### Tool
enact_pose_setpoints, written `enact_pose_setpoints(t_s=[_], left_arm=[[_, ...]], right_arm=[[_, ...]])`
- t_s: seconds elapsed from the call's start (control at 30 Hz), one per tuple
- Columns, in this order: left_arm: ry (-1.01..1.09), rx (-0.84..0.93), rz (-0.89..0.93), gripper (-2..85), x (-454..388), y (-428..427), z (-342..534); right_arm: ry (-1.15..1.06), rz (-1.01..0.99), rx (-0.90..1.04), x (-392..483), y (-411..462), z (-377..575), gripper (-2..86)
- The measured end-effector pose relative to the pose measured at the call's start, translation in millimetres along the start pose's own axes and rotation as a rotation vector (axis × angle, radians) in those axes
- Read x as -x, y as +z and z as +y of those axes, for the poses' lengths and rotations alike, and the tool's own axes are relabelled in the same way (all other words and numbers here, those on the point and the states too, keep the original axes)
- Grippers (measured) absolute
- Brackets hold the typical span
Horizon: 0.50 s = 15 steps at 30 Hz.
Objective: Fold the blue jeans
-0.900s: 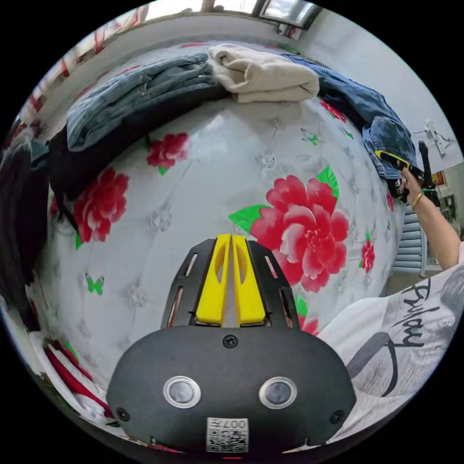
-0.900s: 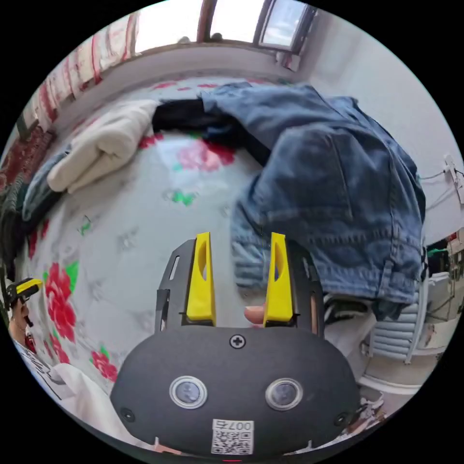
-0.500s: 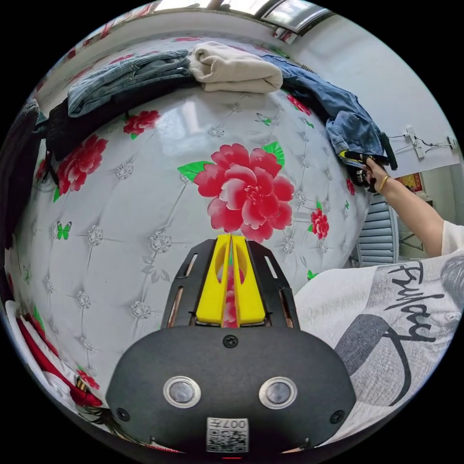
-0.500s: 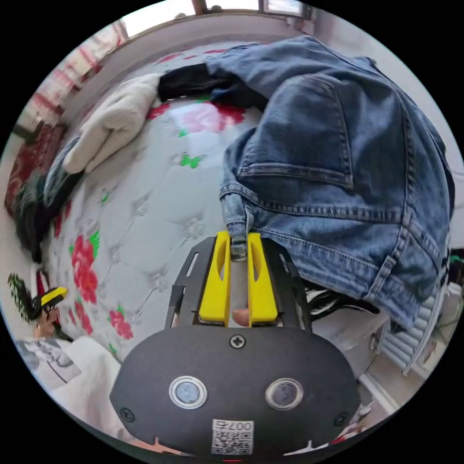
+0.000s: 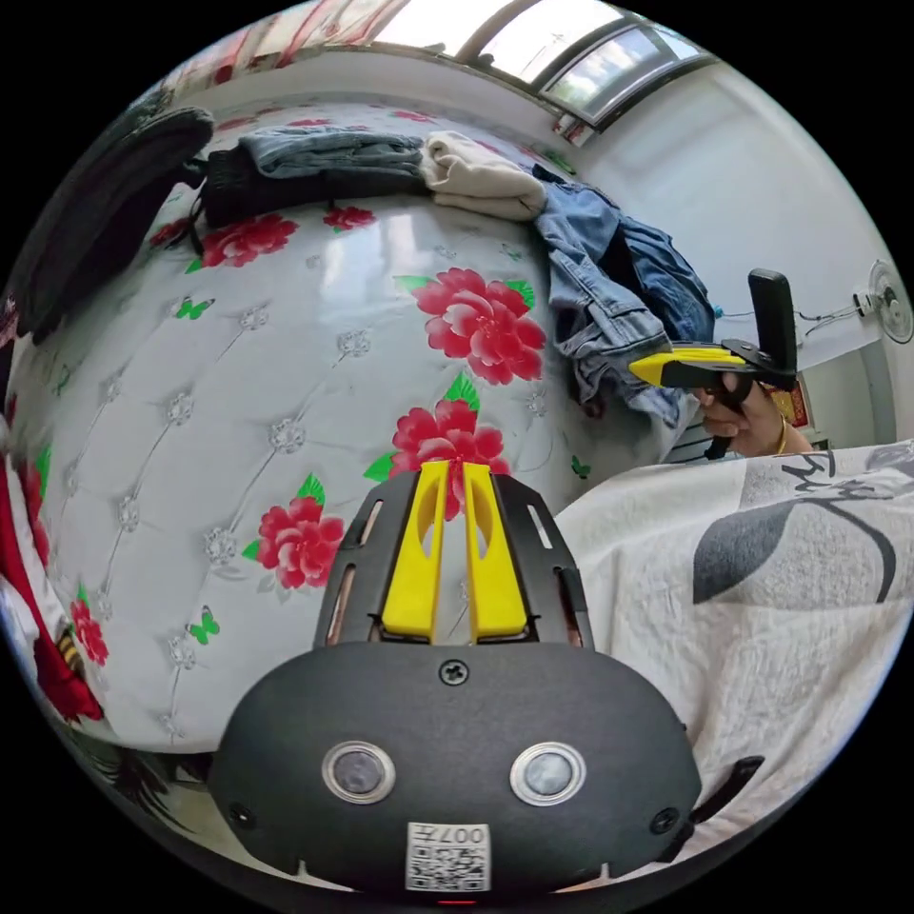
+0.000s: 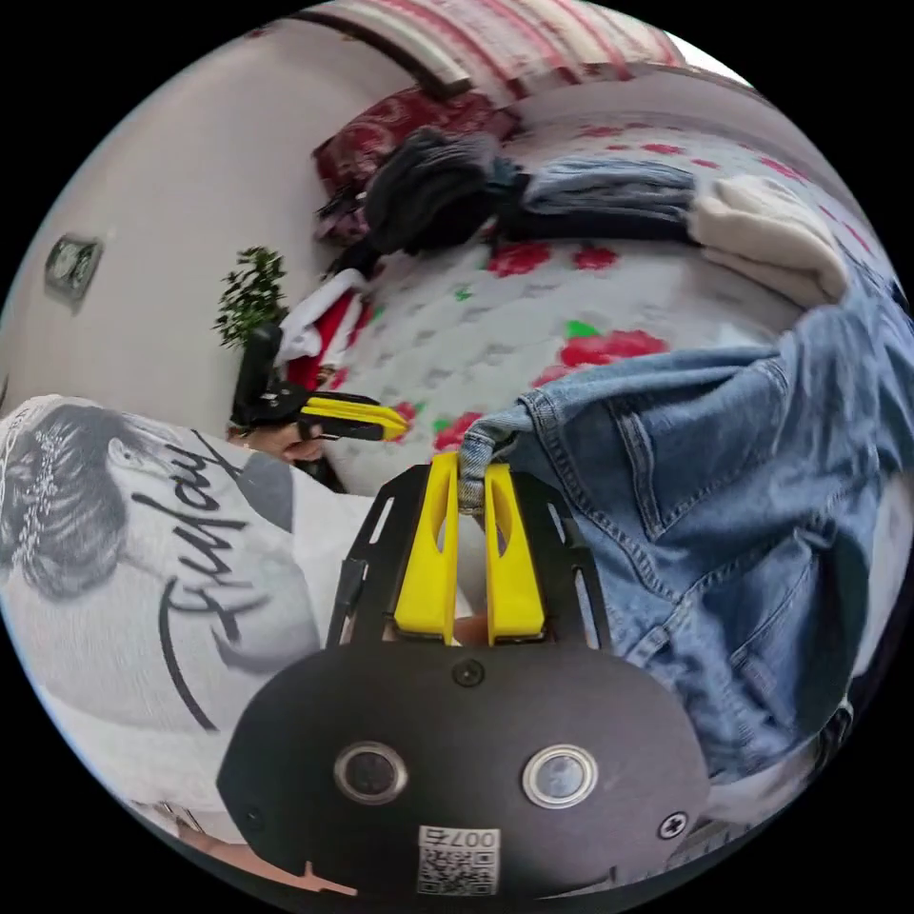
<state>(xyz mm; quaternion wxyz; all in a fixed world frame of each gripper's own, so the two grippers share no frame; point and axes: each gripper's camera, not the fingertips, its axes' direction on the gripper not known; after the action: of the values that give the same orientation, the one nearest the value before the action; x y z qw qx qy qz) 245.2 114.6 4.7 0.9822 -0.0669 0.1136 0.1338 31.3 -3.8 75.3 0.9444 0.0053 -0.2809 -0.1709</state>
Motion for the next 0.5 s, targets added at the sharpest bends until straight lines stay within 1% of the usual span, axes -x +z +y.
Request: enact_pose_setpoints(t_s=[0.07,0.13,0.2,0.23,0.3,0.37,0.4,0.43,0.47,0.5], left_arm=[[-0.060,-0.043,-0.034,3.1,13,-12,18],[-0.154,-0.074,-0.071,3.2,33,-24,36],[-0.302,-0.128,-0.078,2.9,62,-41,58],[-0.340,-0.146,-0.079,2.8,69,-47,64],[-0.507,-0.222,-0.112,2.5,95,-71,88],[-0.596,-0.282,-0.153,2.5,106,-90,107],[-0.637,-0.313,-0.207,2.6,107,-101,118],[-0.649,-0.323,-0.240,2.6,106,-107,123],[-0.646,-0.329,-0.311,2.8,100,-115,128],[-0.605,-0.326,-0.379,2.8,88,-121,128]], right_arm=[[-0.094,-0.085,0.011,44,31,-38,2.4],[-0.264,-0.172,0.033,109,62,-86,2.5],[-0.314,-0.270,0.050,147,82,-113,2.9],[-0.333,-0.312,0.077,167,96,-126,3.1],[-0.395,-0.324,0.130,191,114,-133,3.6],[-0.426,-0.270,0.127,199,120,-126,4.0],[-0.420,-0.250,0.089,193,114,-118,4.3],[-0.385,-0.237,0.056,177,102,-108,4.5],[-0.358,-0.230,0.041,165,95,-104,4.6],[-0.294,-0.196,0.011,137,79,-92,4.9]])
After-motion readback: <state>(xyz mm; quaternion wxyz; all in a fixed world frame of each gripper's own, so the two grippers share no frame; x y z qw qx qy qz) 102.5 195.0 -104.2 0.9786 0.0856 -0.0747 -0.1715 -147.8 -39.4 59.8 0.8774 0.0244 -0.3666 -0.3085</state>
